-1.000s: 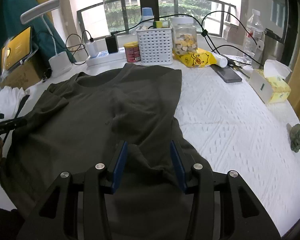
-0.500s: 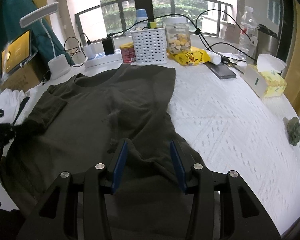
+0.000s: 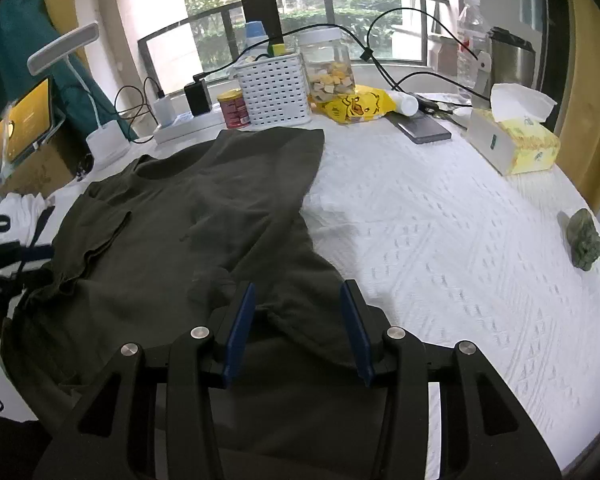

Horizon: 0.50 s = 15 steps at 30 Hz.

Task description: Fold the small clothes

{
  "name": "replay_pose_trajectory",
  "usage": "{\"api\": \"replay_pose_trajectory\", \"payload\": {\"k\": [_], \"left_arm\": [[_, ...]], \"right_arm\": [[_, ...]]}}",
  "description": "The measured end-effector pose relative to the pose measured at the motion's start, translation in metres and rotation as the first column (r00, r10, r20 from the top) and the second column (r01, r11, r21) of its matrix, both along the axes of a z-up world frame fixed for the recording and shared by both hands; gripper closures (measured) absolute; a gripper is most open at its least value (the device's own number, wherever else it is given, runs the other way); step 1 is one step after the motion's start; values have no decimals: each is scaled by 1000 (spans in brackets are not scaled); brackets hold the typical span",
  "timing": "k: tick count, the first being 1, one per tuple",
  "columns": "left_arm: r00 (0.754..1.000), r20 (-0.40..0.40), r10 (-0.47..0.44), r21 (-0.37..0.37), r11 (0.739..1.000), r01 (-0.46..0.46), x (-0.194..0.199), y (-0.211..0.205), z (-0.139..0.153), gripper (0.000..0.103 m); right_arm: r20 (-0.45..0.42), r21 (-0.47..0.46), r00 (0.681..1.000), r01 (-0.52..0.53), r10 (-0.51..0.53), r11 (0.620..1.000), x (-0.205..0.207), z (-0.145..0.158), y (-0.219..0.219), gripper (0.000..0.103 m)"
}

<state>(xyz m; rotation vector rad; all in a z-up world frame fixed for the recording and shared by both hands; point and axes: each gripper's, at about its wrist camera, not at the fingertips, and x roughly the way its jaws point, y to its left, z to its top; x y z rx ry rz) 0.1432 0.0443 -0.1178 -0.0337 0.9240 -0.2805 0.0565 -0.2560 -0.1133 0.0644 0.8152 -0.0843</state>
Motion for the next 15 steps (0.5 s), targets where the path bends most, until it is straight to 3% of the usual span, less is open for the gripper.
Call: {"api": "replay_pose_trajectory", "payload": {"k": [7, 15], "left_arm": [[996, -83, 34, 30, 999, -32, 41, -7, -29, 41], [993, -103, -49, -15, 999, 47, 49, -26, -32, 41]], "right_arm": [[-10, 4, 1000, 21, -20, 1000, 2, -1, -11, 56], [-40, 7, 999, -14, 14, 1000, 17, -1, -8, 56]]}}
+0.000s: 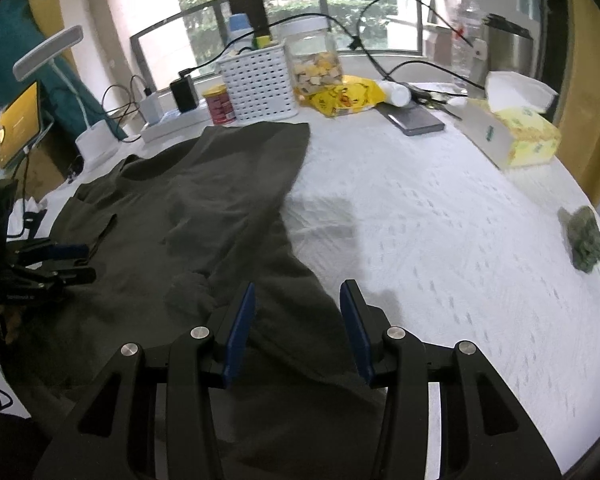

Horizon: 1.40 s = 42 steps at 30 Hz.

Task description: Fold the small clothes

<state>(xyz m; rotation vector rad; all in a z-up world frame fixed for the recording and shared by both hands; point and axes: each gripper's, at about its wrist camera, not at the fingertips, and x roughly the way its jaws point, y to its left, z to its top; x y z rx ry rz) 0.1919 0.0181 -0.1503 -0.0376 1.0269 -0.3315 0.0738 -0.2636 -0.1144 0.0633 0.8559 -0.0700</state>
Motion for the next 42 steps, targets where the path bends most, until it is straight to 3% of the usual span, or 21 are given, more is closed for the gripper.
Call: {"api": "replay_pose_trajectory", "payload": {"k": [11, 21, 42], "left_arm": [[995, 57, 82, 1, 997, -82, -10, 24, 16, 41], [988, 69, 141, -16, 990, -140, -26, 42, 16, 41], [978, 172, 120, -15, 993, -119, -87, 24, 42, 41]], "right_arm": [[-80, 90, 984, -154, 162, 984, 40, -19, 49, 56], [-150, 112, 970, -178, 194, 978, 30, -34, 71, 56], [-47, 29, 992, -117, 119, 993, -40, -2, 71, 56]]}}
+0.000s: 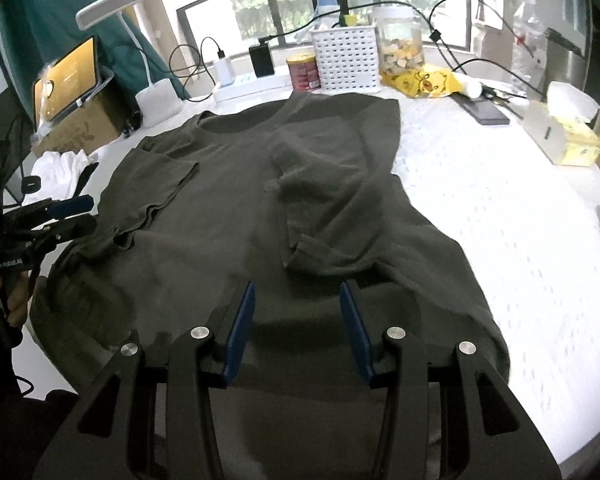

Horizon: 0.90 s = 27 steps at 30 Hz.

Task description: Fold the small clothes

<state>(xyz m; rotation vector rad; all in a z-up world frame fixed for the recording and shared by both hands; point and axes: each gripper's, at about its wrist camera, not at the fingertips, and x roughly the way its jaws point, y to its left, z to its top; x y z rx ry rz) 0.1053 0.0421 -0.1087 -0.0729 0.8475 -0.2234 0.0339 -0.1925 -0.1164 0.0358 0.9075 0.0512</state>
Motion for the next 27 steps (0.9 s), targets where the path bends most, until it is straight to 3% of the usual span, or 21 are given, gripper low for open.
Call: {"api": "replay_pose_trajectory", "payload": {"k": [14, 27], "left_arm": [[999, 37, -6, 8, 1000, 6, -45, -20, 2, 41], [999, 23, -34, 28, 999, 33, -66, -39, -13, 41]], "right_arm": [[70, -33, 995, 76, -73, 997, -63, 13, -20, 56], [64, -43, 979, 197, -194, 980, -128, 1, -59, 56]]}}
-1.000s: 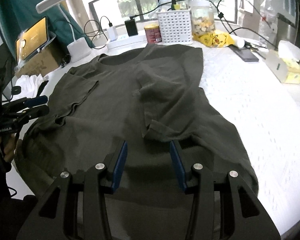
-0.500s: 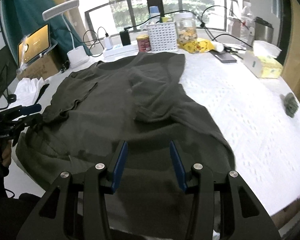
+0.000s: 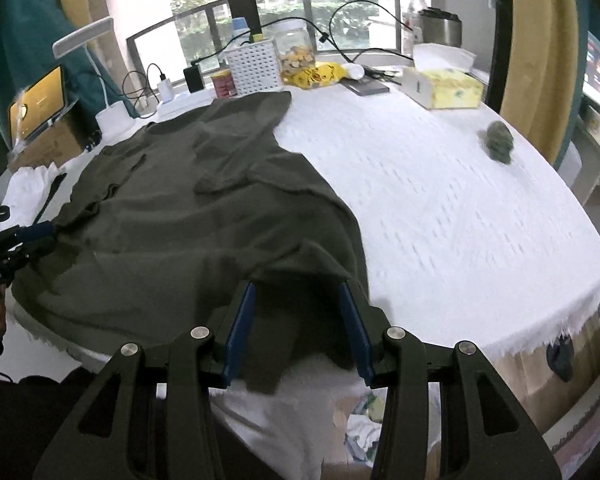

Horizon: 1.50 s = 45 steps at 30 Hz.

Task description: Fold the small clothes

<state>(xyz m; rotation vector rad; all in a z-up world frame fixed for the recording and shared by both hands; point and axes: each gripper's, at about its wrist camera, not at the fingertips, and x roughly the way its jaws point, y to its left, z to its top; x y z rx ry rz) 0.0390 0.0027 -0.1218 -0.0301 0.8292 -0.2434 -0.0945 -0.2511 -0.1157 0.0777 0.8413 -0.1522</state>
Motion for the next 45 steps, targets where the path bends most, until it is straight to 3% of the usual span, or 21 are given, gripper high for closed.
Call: {"api": "replay_pose_trajectory", "payload": {"k": [10, 12, 13, 14, 15, 24, 30, 36, 37, 38, 43, 44, 45], "left_arm": [[998, 14, 62, 6, 998, -63, -14, 20, 1, 41], [997, 16, 78, 9, 997, -78, -17, 26, 1, 41], [996, 17, 85, 12, 996, -85, -19, 29, 1, 41], [995, 17, 94, 16, 995, -94, -21, 32, 1, 41], [995, 17, 102, 19, 995, -103, -21, 36, 1, 41], [979, 30, 201, 75, 976, -203, -45, 80, -3, 41], [977, 20, 211, 116, 970, -211, -48, 92, -15, 41], [969, 7, 246, 80, 966, -245, -42, 108, -15, 42], [973, 7, 232, 86, 969, -231, -40, 105, -14, 46], [975, 5, 222, 90, 971, -221, -38, 104, -15, 57], [980, -45, 193, 123, 975, -186, -28, 91, -25, 67], [979, -51, 195, 126, 974, -188, -28, 91, -26, 69], [978, -54, 200, 129, 973, -191, -28, 90, -26, 69]], "right_arm": [[-78, 28, 994, -74, 76, 997, 1, -27, 16, 56], [-61, 13, 993, -97, 97, 995, 0, -28, 22, 59], [-55, 10, 993, -107, 107, 994, 0, -27, 24, 67], [-47, 4, 993, -108, 108, 994, 0, -25, 25, 91], [-32, 5, 993, -109, 109, 994, 1, -21, 25, 94], [159, 86, 979, -143, 128, 986, 28, 25, 27, 95], [176, 106, 982, -84, 65, 991, 60, 31, 14, 95], [142, 119, 990, -38, 21, 992, 88, 23, -1, 94], [138, 120, 990, -39, 22, 992, 89, 22, -2, 94], [130, 120, 991, -39, 23, 992, 94, 20, -4, 94], [97, 117, 994, -52, 41, 992, 106, 10, -10, 94], [99, 111, 994, -58, 47, 992, 106, 10, -12, 89], [103, 104, 993, -62, 51, 993, 105, 11, -13, 71]]}}
